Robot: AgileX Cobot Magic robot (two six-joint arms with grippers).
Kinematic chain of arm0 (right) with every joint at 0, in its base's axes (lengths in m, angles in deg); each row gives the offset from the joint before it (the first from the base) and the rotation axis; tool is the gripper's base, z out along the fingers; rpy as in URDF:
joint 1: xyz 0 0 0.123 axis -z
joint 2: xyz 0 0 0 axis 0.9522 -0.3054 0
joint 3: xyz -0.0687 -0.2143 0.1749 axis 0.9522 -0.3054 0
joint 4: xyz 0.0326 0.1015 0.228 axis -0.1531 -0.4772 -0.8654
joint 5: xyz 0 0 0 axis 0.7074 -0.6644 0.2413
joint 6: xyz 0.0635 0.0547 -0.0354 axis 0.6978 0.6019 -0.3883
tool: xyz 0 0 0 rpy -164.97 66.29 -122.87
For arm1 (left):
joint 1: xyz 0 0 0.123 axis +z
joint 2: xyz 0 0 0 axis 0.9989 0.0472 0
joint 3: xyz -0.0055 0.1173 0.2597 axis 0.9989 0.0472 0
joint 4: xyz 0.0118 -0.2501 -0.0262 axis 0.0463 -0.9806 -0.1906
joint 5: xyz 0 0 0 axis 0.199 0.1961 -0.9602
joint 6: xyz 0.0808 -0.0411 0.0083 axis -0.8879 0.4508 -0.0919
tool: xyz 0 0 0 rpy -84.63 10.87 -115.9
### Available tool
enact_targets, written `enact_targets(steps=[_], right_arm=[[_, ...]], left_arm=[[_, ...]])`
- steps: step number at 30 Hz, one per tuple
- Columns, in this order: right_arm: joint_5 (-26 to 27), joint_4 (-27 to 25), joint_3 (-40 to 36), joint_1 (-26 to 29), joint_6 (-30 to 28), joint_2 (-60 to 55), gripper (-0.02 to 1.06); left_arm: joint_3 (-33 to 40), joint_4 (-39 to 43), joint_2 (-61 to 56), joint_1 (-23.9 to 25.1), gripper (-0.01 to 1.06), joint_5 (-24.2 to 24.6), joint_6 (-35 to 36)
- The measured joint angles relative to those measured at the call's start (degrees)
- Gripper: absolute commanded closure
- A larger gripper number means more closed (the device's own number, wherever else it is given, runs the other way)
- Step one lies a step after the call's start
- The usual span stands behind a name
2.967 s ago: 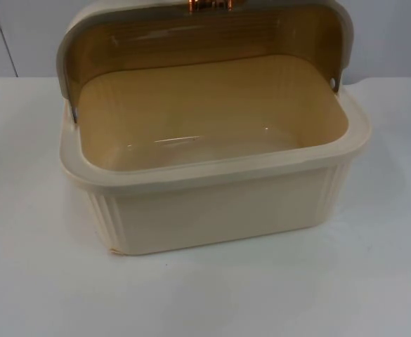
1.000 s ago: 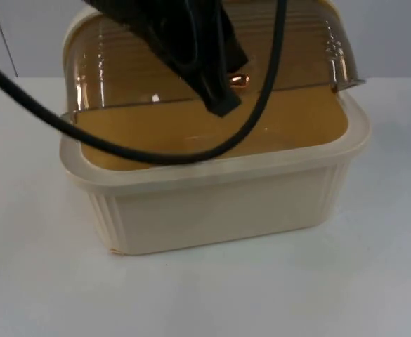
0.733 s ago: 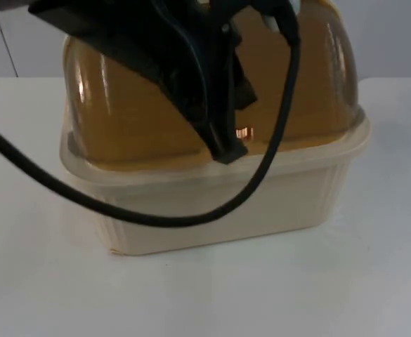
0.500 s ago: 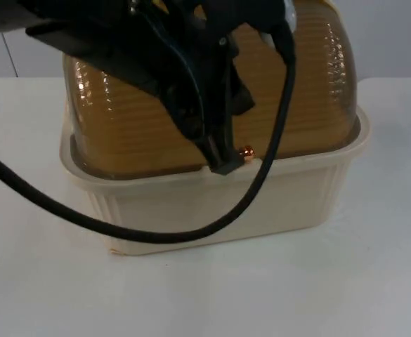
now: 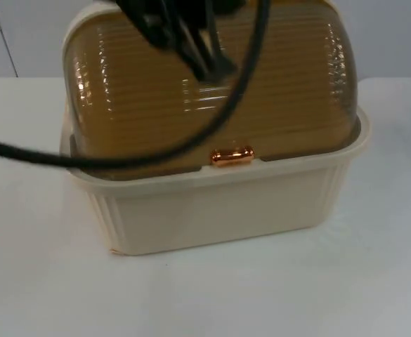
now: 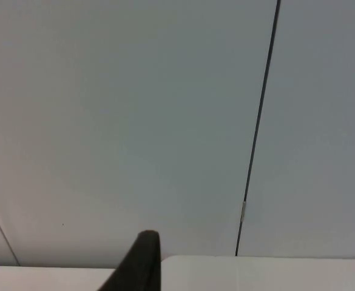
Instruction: Open the box lid with the left hand, place the block into the box with the right hand, then close the box lid with the left hand.
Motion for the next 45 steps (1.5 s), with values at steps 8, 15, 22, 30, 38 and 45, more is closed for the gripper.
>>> enact_targets(steps=[8, 15, 22, 30, 38, 45], right_arm=[[0.0, 0.0, 0.0, 0.0, 0.0, 0.0, 0.04], [0.0, 0.0, 0.0, 0.0, 0.0, 0.0, 0.04], [0.0, 0.0, 0.0, 0.0, 0.0, 0.0, 0.04], [0.0, 0.0, 0.0, 0.0, 0.5, 0.0, 0.04], [0.0, 0.0, 0.0, 0.0, 0.5, 0.0, 0.04], [0.0, 0.0, 0.0, 0.0, 0.5, 0.0, 0.04]], left_arm=[[-1.4, -0.8, -10.7, 9.1, 1.05, -0.7, 6.7], [-7.5, -3.7, -13.2, 26.3, 1.05, 0.6, 18.6], [-8.3, -12.4, -13.0, 41.1, 1.05, 1.5, 24.7], [-8.3, -12.2, -8.2, 44.4, 1.05, 6.8, 28.2], [-9.3, -1.2, -5.5, 41.0, 1.05, 9.3, 30.9], [-12.4, 11.7, -3.7, 38.1, 1.05, 10.8, 42.3]])
